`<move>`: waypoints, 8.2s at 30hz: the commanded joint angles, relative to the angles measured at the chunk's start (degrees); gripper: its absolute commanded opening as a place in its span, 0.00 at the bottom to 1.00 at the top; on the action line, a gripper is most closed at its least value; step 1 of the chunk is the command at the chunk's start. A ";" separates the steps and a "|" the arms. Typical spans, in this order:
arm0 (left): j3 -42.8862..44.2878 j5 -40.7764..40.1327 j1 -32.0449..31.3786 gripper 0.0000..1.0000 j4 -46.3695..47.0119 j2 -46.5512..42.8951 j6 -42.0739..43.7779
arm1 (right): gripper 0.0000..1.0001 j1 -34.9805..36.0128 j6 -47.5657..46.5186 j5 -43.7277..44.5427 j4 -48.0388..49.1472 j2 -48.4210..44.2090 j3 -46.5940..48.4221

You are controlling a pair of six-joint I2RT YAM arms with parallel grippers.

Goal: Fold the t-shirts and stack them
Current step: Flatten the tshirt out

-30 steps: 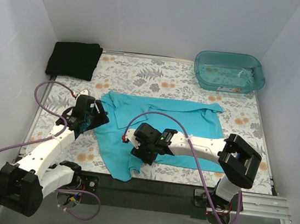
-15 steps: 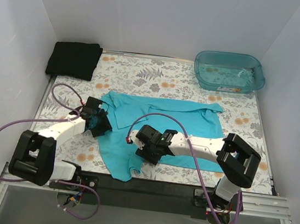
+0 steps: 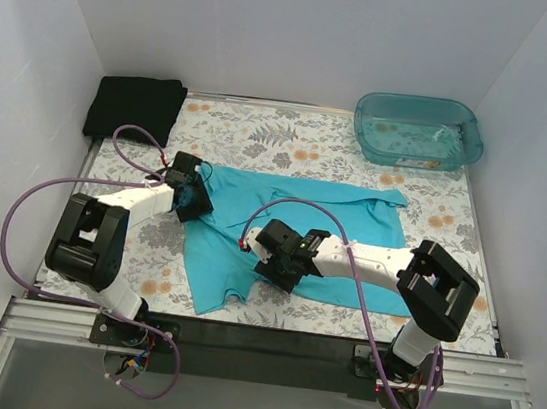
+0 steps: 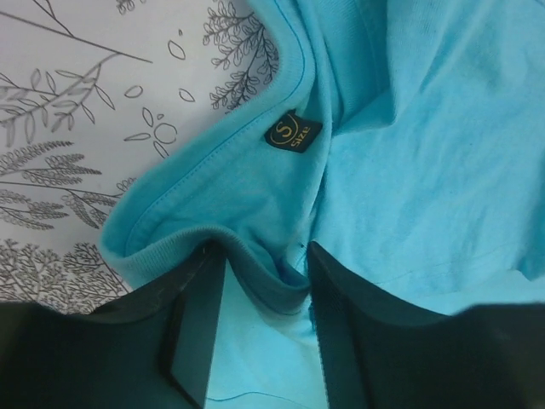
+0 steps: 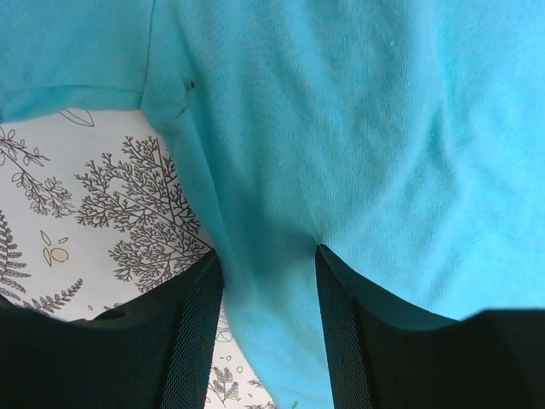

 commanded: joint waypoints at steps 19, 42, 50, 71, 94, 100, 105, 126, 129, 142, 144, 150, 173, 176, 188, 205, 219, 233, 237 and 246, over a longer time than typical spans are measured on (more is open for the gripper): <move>-6.25 -1.52 0.07 0.52 -13.21 -33.58 -4.19 | 0.29 7.20 1.16 -11.55 0.80 2.80 14.13; -19.71 -7.74 -14.08 0.24 -17.78 -27.51 -22.04 | 0.15 7.11 -1.83 -11.56 -1.47 12.03 12.82; -18.13 -10.56 -14.08 0.24 -21.74 -27.26 -23.01 | 0.15 7.02 -2.27 -10.76 -2.00 9.23 6.23; -16.80 -7.48 -13.91 0.31 -21.66 -31.66 -25.99 | 0.20 7.02 0.63 -14.01 1.33 6.40 13.43; -18.22 -11.78 -13.99 0.29 -23.67 -26.65 -27.67 | 0.18 7.02 -9.91 -15.07 0.20 11.42 9.40; -17.59 -11.70 -13.91 0.29 -25.43 -26.64 -27.49 | 0.18 7.02 -10.01 -17.09 -0.42 9.40 5.00; -17.33 -10.65 -13.99 0.29 -26.40 -27.08 -28.02 | 0.18 7.11 -9.91 -18.67 -1.21 8.43 4.29; 0.95 -19.18 -13.99 0.49 -26.51 -25.95 -15.72 | 0.33 0.36 -4.21 -13.05 -5.87 -1.14 10.71; 0.34 -17.59 -13.99 0.50 -21.77 -22.97 -12.39 | 0.35 -4.83 -2.02 -10.42 -4.47 -3.08 9.13; -7.73 -12.32 -8.55 0.46 -13.48 -12.67 -12.28 | 0.40 -20.56 8.98 -5.67 4.15 -9.14 -1.06; -9.76 -10.91 -6.09 0.44 -13.22 -12.93 -13.25 | 0.40 -21.54 10.38 -5.14 4.85 -9.85 -2.64; -16.71 -11.52 -3.62 0.38 -16.81 -18.46 -18.26 | 0.40 -24.79 14.68 -2.68 5.65 -12.30 -5.02; 0.14 -7.92 -2.04 0.60 -8.21 -18.14 -9.65 | 0.52 -59.59 29.46 -9.53 16.18 -14.34 -3.53; 4.62 -8.01 -1.34 0.61 -6.19 -10.31 -7.89 | 0.52 -62.06 30.69 -10.23 17.94 -12.40 -2.65; 13.95 -3.88 -0.55 0.53 -1.26 5.78 -2.53 | 0.49 -68.30 31.75 -10.41 23.22 -5.02 -0.02; 16.59 -3.62 0.33 0.00 -0.82 6.05 -1.65 | 0.50 -72.25 34.03 -14.80 30.60 6.40 3.67; 17.47 -2.12 1.83 0.00 -1.96 5.00 -1.65 | 0.35 -72.96 34.73 -19.46 33.68 10.72 4.38; 20.72 -0.80 5.69 0.00 -6.18 0.17 -1.04 | 0.01 -72.52 27.10 -23.51 32.89 4.05 8.51; 20.29 -0.28 7.01 0.00 -7.15 -1.68 -0.68 | 0.01 -71.12 24.72 -23.33 31.23 2.10 9.21; 17.56 1.57 8.86 0.00 -7.94 -2.74 -0.77 | 0.02 -67.42 21.20 -19.11 25.16 1.05 9.74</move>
